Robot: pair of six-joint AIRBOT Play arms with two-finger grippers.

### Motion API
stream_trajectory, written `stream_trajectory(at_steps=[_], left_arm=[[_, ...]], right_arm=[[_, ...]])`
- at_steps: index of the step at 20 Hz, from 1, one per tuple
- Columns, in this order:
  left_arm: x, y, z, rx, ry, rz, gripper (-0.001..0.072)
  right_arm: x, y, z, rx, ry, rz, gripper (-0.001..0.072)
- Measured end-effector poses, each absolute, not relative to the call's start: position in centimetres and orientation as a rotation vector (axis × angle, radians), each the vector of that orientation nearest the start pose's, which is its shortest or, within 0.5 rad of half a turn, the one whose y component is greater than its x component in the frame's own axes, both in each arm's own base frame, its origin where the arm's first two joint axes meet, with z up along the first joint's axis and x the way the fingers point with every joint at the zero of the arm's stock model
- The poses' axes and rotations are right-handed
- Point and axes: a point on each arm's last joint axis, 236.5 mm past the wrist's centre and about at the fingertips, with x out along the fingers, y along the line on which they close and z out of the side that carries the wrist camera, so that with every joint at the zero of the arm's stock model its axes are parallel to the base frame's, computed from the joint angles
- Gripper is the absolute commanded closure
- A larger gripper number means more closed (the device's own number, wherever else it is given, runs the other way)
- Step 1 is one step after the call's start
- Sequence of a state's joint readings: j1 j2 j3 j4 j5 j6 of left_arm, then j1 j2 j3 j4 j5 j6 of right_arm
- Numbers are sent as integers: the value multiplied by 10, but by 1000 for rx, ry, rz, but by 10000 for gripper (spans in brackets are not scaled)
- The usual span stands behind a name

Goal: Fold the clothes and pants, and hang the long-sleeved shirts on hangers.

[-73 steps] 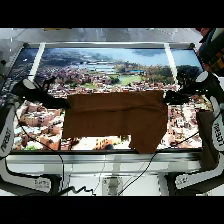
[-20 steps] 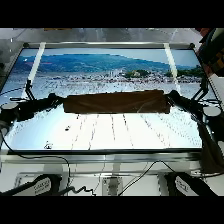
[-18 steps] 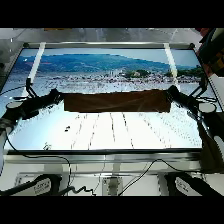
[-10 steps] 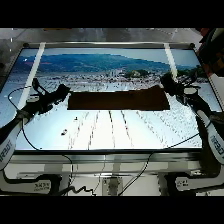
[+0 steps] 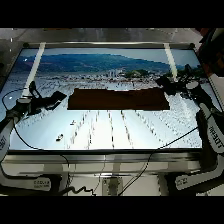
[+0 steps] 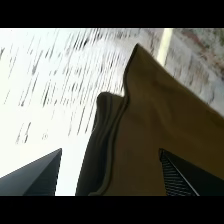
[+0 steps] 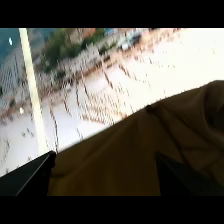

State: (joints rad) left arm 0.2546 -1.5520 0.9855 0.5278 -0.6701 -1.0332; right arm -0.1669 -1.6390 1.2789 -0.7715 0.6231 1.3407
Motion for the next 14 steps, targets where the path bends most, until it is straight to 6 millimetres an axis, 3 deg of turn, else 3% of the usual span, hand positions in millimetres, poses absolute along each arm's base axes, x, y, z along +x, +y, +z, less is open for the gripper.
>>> stream_trajectory(at_steps=[3, 5, 7, 8, 9, 11, 12, 14], left_arm=[[458, -20, -89, -751, 1045, -146, 19], [456, -36, -100, -756, 1093, -174, 29], [461, -51, -105, -738, 1110, -198, 244], [467, -58, -106, -722, 1103, -205, 393], [476, -63, -104, -703, 1085, -207, 653], [494, -73, -90, -670, 1039, -227, 686], [506, -79, -75, -663, 998, -249, 686], [512, -92, -44, -618, 966, -325, 686]], right_arm=[[531, 28, -25, 640, 928, 121, 31], [524, 48, -27, 617, 969, 165, 158], [518, 70, -29, 590, 997, 207, 170], [516, 82, -29, 576, 1005, 228, 252], [514, 94, -29, 561, 1013, 250, 401], [511, 119, -28, 532, 1017, 291, 657], [509, 134, -25, 516, 1020, 319, 698], [502, 168, -19, 482, 1031, 386, 699]])
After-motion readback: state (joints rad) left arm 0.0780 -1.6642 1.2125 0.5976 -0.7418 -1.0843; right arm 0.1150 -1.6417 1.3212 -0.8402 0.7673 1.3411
